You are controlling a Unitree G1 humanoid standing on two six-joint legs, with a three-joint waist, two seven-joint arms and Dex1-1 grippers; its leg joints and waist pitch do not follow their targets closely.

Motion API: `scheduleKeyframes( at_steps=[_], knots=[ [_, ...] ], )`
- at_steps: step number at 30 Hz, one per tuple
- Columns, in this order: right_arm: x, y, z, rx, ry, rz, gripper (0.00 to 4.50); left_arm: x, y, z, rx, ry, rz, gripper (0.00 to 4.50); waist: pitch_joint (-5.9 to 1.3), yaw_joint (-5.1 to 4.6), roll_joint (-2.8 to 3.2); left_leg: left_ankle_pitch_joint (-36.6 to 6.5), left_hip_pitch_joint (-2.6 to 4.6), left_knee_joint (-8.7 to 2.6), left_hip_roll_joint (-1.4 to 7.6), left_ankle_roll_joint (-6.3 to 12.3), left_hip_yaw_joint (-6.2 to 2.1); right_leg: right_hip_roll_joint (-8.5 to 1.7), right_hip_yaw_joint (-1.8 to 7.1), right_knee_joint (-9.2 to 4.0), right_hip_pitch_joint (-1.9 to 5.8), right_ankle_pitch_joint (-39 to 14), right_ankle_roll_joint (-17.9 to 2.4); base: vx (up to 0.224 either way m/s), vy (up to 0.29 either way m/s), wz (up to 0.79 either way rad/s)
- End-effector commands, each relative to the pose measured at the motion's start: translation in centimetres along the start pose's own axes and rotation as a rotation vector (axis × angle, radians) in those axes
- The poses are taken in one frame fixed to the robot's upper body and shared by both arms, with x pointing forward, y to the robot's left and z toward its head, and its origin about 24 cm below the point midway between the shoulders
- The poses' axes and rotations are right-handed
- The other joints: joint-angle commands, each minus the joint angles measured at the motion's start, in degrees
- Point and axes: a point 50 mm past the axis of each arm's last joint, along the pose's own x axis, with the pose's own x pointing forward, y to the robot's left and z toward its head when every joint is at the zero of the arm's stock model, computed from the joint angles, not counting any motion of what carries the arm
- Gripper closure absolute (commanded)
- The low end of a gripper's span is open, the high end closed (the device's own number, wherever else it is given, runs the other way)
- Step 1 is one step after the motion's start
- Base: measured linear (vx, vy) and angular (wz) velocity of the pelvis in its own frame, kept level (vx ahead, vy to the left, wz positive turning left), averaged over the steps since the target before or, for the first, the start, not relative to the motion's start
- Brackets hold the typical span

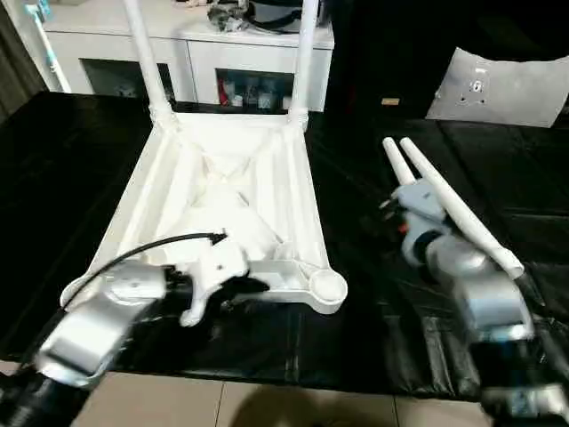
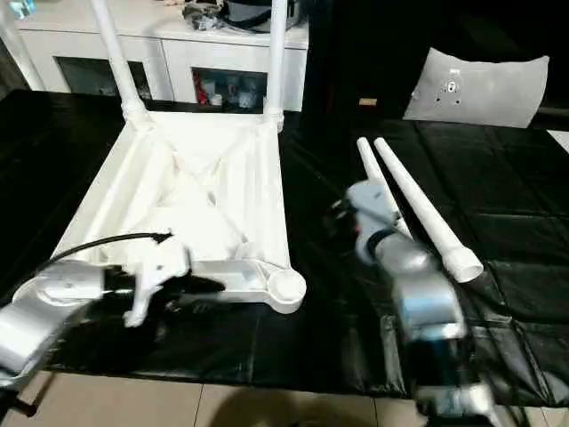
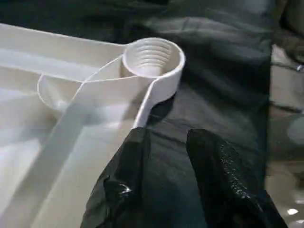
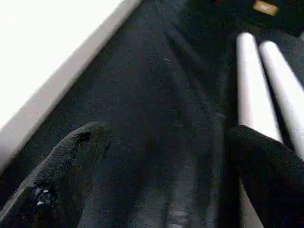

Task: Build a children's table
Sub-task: Rotate table base, then pick table leg

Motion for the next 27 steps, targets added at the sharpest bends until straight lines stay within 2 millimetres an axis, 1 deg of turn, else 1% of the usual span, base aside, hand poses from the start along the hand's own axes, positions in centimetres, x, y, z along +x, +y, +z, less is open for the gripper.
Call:
scheduleKeyframes(
  at_steps=[1,2,3,4,5,6,7,8,9,12,14,15,16,17,18,19,20,21,22,23,24,25,27],
  knots=[
    [0.3,-1.4,0.1,0.049,0.044,-0.034,0.0,-0.6,0.5,1.3,0.014,-0.044,0.035,2.56,-3.27,0.02,0.4,-15.9,0.19,-3.95,1.23,-0.23,-0.51,-3.03,2.79,-4.87,2.51,-26.6,-6.8,0.0,0.0,0.0],
    [0.5,-1.9,0.1,0.051,0.059,-0.052,0.0,-0.6,0.7,1.5,0.017,-0.054,0.054,2.56,-3.33,0.11,0.15,-15.6,0.2,-3.91,1.25,-0.33,-0.47,-3.04,2.74,-4.81,2.51,-26.4,-6.9,0.0,0.0,0.0],
    [0.6,-2.2,0.2,0.051,0.067,-0.061,0.0,-0.6,0.8,1.7,0.018,-0.059,0.064,2.53,-3.34,0.08,0.22,-15.7,0.24,-3.87,1.24,-0.43,-0.53,-3.05,2.69,-4.67,2.54,-26.3,-7.2,0.0,0.0,0.0],
    [0.9,-2.9,0.2,0.067,0.09,-0.08,0.0,-0.7,1.1,2.0,0.022,-0.067,0.08,2.42,-3.35,0.31,0.24,-15.4,0.33,-3.77,1.22,-0.32,-0.37,-3.04,2.77,-4.86,2.47,-25.9,-7.1,0.0,0.0,0.0],
    [1.0,-3.1,0.2,0.073,0.098,-0.087,0.0,-0.7,1.1,2.1,0.024,-0.069,0.084,2.28,-3.4,0.21,0.18,-15.1,0.19,-3.78,1.25,-0.41,-0.47,-3.1,2.77,-4.58,2.6,-25.5,-7.4,0.0,0.0,0.0],
    [1.4,-3.9,0.2,0.082,0.12,-0.107,0.0,-0.5,1.2,2.3,0.035,-0.072,0.084,2.18,-3.48,0.19,0.18,-14.9,0.08,-3.83,1.23,-0.43,-0.53,-3.03,2.7,-4.47,2.76,-25.0,-7.6,0.0,0.0,0.0],
    [1.4,-4.1,0.2,0.083,0.125,-0.112,0.0,-0.4,1.2,2.4,0.034,-0.078,0.085,2.15,-3.61,0.32,0.03,-13.5,-0.04,-3.66,1.16,-0.21,-0.35,-3.11,2.8,-4.35,2.94,-23.1,-8.4,0.0,0.0,0.0],
    [1.6,-4.5,0.2,0.091,0.132,-0.116,0.0,-0.3,1.1,2.6,0.027,-0.093,0.087,2.09,-3.63,0.38,-0.1,-12.6,-0.15,-3.58,1.2,-0.05,-0.26,-3.15,2.87,-4.18,2.98,-22.0,-8.7,0.0,0.0,0.0],
    [1.6,-4.5,0.2,0.091,0.132,-0.116,0.0,-0.3,1.1,2.6,0.027,-0.093,0.087,2.09,-3.71,0.36,-0.07,-12.3,-0.2,-3.53,1.18,0.02,-0.23,-3.16,2.85,-4.07,3.07,-21.6,-9.0,0.0,0.0,0.0],
    [1.6,-5.3,0.1,0.083,0.148,-0.148,0.0,0.1,1.1,2.7,0.005,-0.113,0.128,1.73,-3.87,0.58,-0.43,-10.1,-0.44,-3.42,1.26,0.61,-0.08,-3.16,2.87,-3.8,3.31,-19.3,-9.7,0.0,0.0,0.0],
    [1.6,-6.0,0.1,0.079,0.148,-0.177,0.0,0.4,1.2,2.6,-0.028,-0.144,0.175,1.72,-3.83,0.71,-0.42,-10.2,-0.41,-3.37,1.28,0.77,0.01,-3.17,2.83,-3.88,3.23,-19.9,-9.7,0.0,0.0,0.0],
    [1.6,-6.1,0.2,0.079,0.147,-0.18,0.0,0.4,1.2,2.6,-0.032,-0.148,0.179,1.63,-3.8,0.72,-0.44,-10.4,-0.35,-3.34,1.3,0.75,0.03,-3.17,2.78,-4.0,3.2,-20.4,-9.6,0.0,0.0,0.0],
    [1.6,-6.3,0.3,0.074,0.132,-0.186,0.0,0.5,1.6,2.8,-0.045,-0.193,0.241,1.47,-3.8,0.75,-0.35,-10.8,-0.41,-3.28,1.14,0.83,0.02,-3.13,2.7,-4.11,3.24,-21.4,-9.2,0.0,0.0,0.0],
    [1.6,-6.3,0.3,0.074,0.132,-0.186,0.0,0.5,1.6,2.8,-0.045,-0.193,0.241,1.47,-3.69,0.68,-0.5,-11.6,-0.33,-3.25,1.17,0.89,0.07,-3.01,2.57,-4.48,3.11,-22.9,-8.4,0.0,0.0,0.0],
    [1.5,-6.3,0.7,0.056,0.076,-0.182,0.0,0.7,2.2,3.0,-0.074,-0.243,0.326,1.47,-3.69,0.68,-0.5,-11.6,-0.33,-3.25,1.17,0.89,0.07,-3.01,2.57,-4.48,3.11,-22.9,-8.4,0.0,0.0,0.0],
    [1.4,-6.1,1.2,0.045,0.01,-0.167,0.0,0.8,2.6,3.1,-0.091,-0.274,0.403,1.47,-3.7,0.77,-0.74,-12.1,-0.42,-3.04,1.11,1.12,0.17,-3.05,2.4,-4.84,3.03,-24.9,-7.0,0.0,0.0,0.0],
    [0.9,-5.7,1.6,0.047,-0.06,-0.164,0.0,0.9,3.0,3.4,-0.136,-0.353,0.503,1.47,-3.61,0.72,-1.2,-11.9,-0.7,-3.05,1.02,1.6,0.19,-2.95,2.33,-5.09,3.13,-26.2,-5.6,0.0,0.0,0.0],
    [0.3,-5.2,1.7,0.069,-0.094,-0.151,0.0,1.0,3.1,3.7,-0.164,-0.408,0.556,1.47,-3.65,0.94,-1.1,-11.7,-0.64,-2.94,1.0,1.68,0.27,-2.83,2.4,-5.18,3.06,-26.3,-4.6,0.0,0.0,0.0],
    [0.0,-4.8,1.6,0.089,-0.108,-0.141,0.0,1.0,3.1,3.9,-0.175,-0.435,0.58,1.47,-3.74,1.19,-1.24,-10.8,-0.65,-3.06,1.04,2.22,0.18,-2.78,2.38,-5.31,3.1,-26.4,-3.3,0.0,0.0,0.0],
    [-0.3,-4.4,1.5,0.117,-0.111,-0.139,0.0,1.1,3.0,3.9,-0.181,-0.44,0.59,1.47,-3.89,1.07,-1.21,-10.4,-0.83,-3.34,1.1,2.44,-0.08,-2.72,2.23,-5.12,3.08,-26.5,-2.9,0.0,0.0,0.0],
    [-0.5,-4.2,1.5,0.142,-0.117,-0.139,0.0,1.2,2.9,3.8,-0.185,-0.441,0.602,1.47,-3.94,1.05,-1.17,-10.6,-0.78,-3.37,1.17,2.45,-0.13,-2.71,2.18,-5.17,2.93,-26.6,-2.7,0.0,0.0,0.0],
    [-1.3,-3.3,1.2,0.136,-0.129,-0.144,0.0,1.4,2.7,3.5,-0.204,-0.429,0.636,1.47,-3.8,0.98,-1.13,-10.9,-0.62,-3.39,1.18,2.24,-0.1,-2.49,2.23,-5.37,2.71,-26.3,-2.3,0.0,0.0,0.0],
    [-2.9,-1.6,1.0,0.121,-0.175,-0.127,0.0,1.7,2.3,3.0,-0.206,-0.404,0.678,1.47,-3.75,0.81,-0.75,-11.5,-0.29,-3.85,1.92,1.02,-0.63,-1.35,1.5,-5.53,2.47,-24.2,-1.7,0.0,0.0,0.0]
  ],
)
